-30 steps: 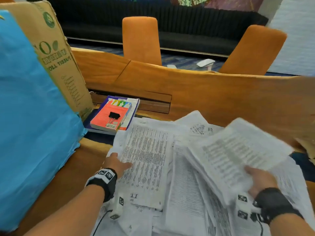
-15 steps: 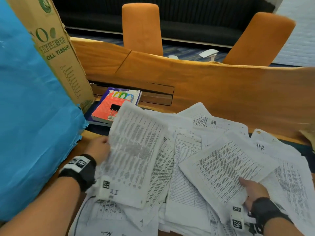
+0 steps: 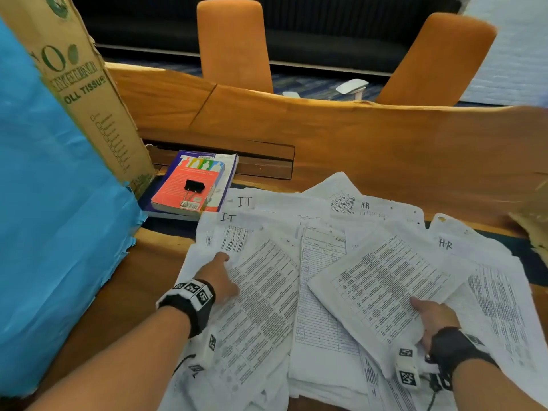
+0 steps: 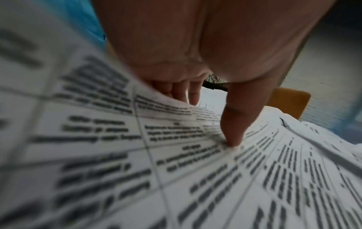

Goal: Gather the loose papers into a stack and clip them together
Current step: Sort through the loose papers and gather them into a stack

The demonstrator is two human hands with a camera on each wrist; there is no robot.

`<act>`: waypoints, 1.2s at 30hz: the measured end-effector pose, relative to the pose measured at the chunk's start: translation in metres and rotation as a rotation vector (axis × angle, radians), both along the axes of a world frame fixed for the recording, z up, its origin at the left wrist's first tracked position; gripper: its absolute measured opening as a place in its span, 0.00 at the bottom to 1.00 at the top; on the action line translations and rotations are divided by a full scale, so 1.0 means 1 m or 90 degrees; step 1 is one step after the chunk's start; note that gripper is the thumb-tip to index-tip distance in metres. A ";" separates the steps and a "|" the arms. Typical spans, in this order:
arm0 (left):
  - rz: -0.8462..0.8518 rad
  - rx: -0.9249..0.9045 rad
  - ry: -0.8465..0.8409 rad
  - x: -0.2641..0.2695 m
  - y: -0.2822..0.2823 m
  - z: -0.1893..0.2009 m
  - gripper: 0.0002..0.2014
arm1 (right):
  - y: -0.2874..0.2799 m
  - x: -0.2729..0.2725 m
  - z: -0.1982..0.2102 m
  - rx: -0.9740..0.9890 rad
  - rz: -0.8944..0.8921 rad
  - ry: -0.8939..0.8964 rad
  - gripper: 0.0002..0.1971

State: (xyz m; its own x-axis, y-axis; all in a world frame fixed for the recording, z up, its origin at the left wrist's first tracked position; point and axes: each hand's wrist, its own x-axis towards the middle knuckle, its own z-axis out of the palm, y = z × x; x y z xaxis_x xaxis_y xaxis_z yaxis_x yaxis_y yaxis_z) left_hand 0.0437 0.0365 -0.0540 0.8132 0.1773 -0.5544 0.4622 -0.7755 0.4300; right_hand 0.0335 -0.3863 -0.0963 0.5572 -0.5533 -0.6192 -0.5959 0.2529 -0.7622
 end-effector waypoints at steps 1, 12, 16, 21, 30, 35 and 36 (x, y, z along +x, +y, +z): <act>-0.004 -0.004 0.010 0.000 0.000 0.000 0.32 | -0.001 0.000 -0.001 -0.003 0.002 -0.003 0.22; 0.209 -0.259 -0.181 -0.035 0.061 0.068 0.08 | 0.009 0.005 0.030 0.008 0.102 -0.151 0.22; 0.294 -0.404 -0.239 -0.027 0.067 0.070 0.07 | 0.038 0.011 0.053 0.008 0.263 -0.160 0.15; 0.245 -0.407 -0.155 -0.011 0.016 0.033 0.09 | 0.096 0.012 0.057 0.077 0.440 -0.091 0.13; 0.175 -0.262 -0.005 -0.020 -0.053 -0.011 0.32 | 0.125 0.011 0.029 0.161 0.456 -0.040 0.25; 0.212 -0.300 -0.041 -0.021 -0.069 -0.006 0.28 | 0.119 0.006 0.030 0.017 0.498 -0.056 0.15; 0.244 -0.302 -0.067 -0.023 -0.062 -0.004 0.28 | 0.112 0.007 0.033 0.035 0.465 -0.074 0.14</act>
